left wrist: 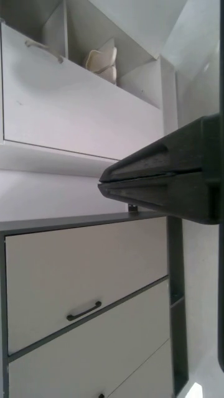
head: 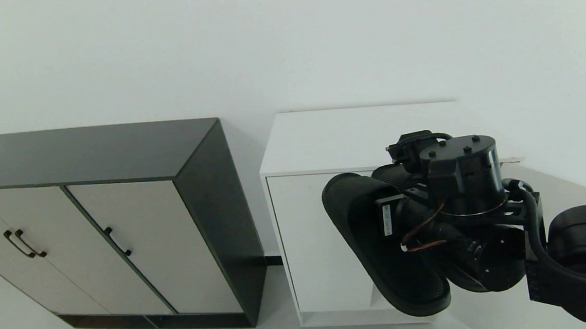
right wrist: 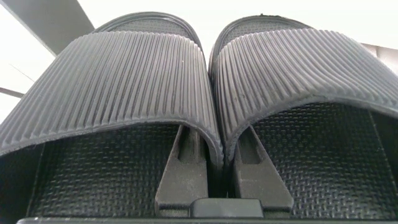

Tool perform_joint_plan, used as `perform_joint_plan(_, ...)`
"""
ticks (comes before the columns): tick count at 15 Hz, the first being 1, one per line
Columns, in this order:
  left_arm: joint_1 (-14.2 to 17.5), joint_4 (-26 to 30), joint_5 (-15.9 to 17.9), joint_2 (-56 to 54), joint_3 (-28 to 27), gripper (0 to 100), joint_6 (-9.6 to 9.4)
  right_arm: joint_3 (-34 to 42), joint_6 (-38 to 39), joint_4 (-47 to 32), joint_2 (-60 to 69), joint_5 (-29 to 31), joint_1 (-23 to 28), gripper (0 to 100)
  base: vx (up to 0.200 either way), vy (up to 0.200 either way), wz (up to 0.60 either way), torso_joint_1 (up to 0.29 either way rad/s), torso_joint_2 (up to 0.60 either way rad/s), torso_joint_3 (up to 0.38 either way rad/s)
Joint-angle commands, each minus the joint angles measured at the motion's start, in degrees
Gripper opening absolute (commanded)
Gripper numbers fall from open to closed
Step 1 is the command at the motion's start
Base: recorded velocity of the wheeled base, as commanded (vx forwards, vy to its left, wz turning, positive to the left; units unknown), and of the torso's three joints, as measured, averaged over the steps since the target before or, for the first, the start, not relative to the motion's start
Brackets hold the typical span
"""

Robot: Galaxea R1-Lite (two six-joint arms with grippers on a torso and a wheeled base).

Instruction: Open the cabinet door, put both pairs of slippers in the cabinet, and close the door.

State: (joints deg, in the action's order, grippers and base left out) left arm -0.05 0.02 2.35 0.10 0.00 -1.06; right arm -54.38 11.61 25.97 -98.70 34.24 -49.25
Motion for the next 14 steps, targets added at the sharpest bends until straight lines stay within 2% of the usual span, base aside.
perform_joint_plan(1, 0.0, 0.0, 0.0, 0.0, 0.0, 0, 0.01, 0.2, 0.0, 0.1, -0.2, -0.1, -0.1, 0, 0.000, 0.000, 0.00, 0.000, 0.00, 0.000)
perform_joint_plan(9, 0.0, 0.0, 0.0, 0.0, 0.0, 0, 0.01, 0.9, -0.1, 0.7, -0.2, -0.1, -0.1, 0, 0.000, 0.000, 0.00, 0.000, 0.00, 0.000)
perform_joint_plan(14, 0.0, 0.0, 0.0, 0.0, 0.0, 0, -0.26, 1.3, -0.4, 0.7, -0.2, -0.1, -0.4, 0, 0.000, -0.200, 0.00, 0.002, 0.00, 0.003)
